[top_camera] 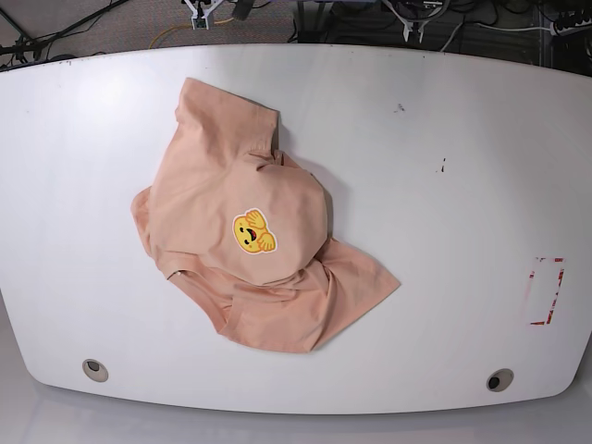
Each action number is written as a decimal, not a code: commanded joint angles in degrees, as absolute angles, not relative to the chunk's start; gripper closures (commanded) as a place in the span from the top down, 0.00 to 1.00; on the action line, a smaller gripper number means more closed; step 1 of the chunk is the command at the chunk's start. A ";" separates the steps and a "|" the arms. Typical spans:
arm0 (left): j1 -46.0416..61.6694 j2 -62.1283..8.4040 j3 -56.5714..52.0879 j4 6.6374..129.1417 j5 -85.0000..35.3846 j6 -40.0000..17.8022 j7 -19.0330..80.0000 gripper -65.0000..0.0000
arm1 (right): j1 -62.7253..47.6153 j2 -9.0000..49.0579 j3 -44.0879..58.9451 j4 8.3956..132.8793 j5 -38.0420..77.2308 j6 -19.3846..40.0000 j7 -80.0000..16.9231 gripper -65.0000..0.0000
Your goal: Fold the T-shirt properly
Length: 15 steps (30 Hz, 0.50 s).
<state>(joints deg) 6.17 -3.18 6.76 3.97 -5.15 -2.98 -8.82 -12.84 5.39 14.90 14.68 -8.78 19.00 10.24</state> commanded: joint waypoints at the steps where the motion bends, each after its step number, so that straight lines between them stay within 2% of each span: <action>1: 9.06 -3.05 6.75 7.49 -2.01 -2.44 -12.31 0.51 | -13.40 5.53 14.52 15.53 -8.44 19.48 10.91 0.65; 2: 6.90 -3.30 6.90 4.26 -4.97 -2.77 -9.19 0.50 | -11.47 5.14 14.73 15.16 -8.66 19.21 10.59 0.65; 15: 5.05 -3.38 6.73 4.62 -5.05 -2.77 -9.19 0.50 | -10.15 5.14 14.81 14.99 -8.66 19.21 10.59 0.65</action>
<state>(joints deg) 4.67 -3.18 6.87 4.75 -4.99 -2.81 -9.28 -9.89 4.91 14.68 14.85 -8.80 18.98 10.22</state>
